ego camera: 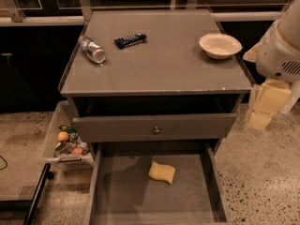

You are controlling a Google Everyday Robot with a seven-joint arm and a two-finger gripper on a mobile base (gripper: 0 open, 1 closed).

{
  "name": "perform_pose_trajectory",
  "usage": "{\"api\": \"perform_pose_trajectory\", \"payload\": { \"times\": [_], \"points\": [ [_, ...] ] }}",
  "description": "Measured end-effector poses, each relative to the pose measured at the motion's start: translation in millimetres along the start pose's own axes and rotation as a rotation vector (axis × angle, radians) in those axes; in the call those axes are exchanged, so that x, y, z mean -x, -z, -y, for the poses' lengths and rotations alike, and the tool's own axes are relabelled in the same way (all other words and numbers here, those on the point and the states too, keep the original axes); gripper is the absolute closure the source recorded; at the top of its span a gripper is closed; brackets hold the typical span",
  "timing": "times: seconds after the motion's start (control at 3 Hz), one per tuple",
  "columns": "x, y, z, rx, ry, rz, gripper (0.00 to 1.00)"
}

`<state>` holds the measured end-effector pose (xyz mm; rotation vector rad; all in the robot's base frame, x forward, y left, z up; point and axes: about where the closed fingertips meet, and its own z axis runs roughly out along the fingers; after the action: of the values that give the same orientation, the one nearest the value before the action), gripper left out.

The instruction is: Pick sponge from middle drawer and place on counter

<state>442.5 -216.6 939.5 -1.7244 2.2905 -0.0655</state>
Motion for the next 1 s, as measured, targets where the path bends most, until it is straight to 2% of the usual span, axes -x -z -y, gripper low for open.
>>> {"api": "perform_pose_trajectory", "payload": {
  "times": [0.33,0.67,1.0],
  "points": [
    [-21,-75,-13,0.104,-0.064,-0.056,0.0],
    [-37,-136,-35,0.146,-0.061,-0.069,0.0],
    [-46,-186,-55,0.133,-0.01,-0.034,0.0]
  ]
}}
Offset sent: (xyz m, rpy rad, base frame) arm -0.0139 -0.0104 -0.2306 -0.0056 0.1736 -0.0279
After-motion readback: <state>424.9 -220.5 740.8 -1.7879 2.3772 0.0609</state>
